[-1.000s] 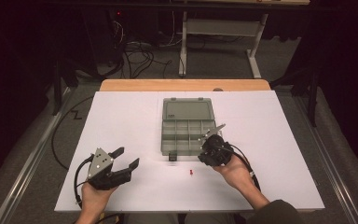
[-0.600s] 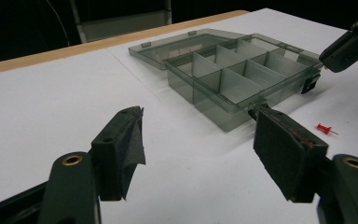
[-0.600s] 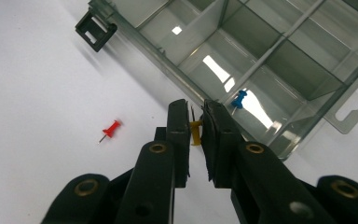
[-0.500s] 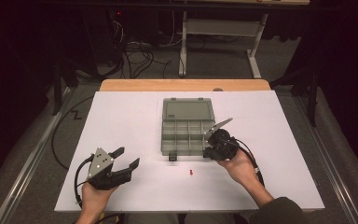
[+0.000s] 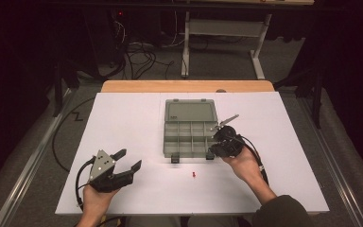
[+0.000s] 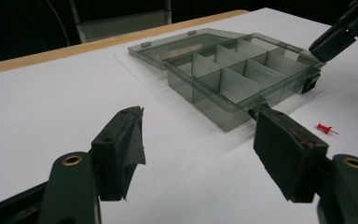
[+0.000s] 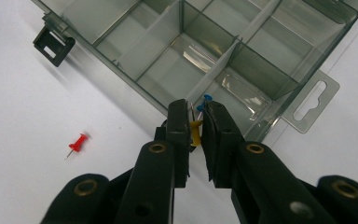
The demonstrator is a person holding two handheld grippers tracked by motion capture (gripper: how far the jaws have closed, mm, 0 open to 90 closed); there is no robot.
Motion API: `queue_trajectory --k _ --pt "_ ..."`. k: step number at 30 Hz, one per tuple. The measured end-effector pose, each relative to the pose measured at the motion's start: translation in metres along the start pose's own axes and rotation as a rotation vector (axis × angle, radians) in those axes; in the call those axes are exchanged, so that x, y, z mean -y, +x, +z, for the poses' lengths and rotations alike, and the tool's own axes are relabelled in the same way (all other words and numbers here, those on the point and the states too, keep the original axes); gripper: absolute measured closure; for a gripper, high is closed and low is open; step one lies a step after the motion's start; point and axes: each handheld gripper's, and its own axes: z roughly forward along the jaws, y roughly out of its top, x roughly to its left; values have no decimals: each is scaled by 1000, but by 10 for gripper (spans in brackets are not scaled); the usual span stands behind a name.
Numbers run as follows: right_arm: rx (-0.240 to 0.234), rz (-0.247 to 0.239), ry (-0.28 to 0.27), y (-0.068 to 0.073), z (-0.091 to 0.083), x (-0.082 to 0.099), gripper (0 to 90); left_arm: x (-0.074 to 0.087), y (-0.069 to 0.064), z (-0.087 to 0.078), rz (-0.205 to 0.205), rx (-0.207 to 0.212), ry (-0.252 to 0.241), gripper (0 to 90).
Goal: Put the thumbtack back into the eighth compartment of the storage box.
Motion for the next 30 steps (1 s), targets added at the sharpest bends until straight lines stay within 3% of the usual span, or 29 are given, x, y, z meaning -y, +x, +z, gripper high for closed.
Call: queue_trajectory --k 21,30 --pt "26 44 33 -12 13 -6 793 0 0 0 0 0 -1 331" --pt "9 46 -15 -8 5 -3 697 0 0 -1 2 0 -1 333"
